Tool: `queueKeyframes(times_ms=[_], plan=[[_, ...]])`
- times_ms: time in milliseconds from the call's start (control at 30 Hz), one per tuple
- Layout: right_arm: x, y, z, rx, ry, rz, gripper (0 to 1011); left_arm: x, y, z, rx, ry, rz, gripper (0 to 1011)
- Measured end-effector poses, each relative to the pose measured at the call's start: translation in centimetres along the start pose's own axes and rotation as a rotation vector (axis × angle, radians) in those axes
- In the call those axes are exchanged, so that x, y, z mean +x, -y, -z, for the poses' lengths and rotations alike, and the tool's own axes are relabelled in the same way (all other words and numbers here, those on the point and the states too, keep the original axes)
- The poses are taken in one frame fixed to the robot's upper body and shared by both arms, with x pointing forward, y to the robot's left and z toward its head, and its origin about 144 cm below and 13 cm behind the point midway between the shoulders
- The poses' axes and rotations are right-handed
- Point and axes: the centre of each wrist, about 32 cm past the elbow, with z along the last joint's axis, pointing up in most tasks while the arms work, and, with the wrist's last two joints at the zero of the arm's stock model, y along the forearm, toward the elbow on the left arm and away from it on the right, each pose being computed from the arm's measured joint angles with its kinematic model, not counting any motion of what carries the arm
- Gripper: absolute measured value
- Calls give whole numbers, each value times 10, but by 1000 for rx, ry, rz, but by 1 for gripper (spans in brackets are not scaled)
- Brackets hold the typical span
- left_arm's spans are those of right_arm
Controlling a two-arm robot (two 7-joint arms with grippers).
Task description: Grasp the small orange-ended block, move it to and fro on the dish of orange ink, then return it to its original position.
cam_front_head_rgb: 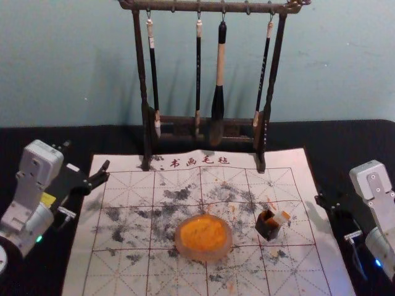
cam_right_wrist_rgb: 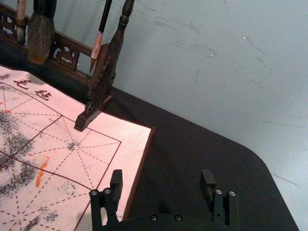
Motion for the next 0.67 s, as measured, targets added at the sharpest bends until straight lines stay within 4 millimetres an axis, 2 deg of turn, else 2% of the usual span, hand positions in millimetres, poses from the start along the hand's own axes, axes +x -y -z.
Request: queueKeyframes(times_ms=[667], plan=[[0, 0, 0, 0, 0, 0, 1003, 0, 0, 0, 0, 0, 0, 1001]])
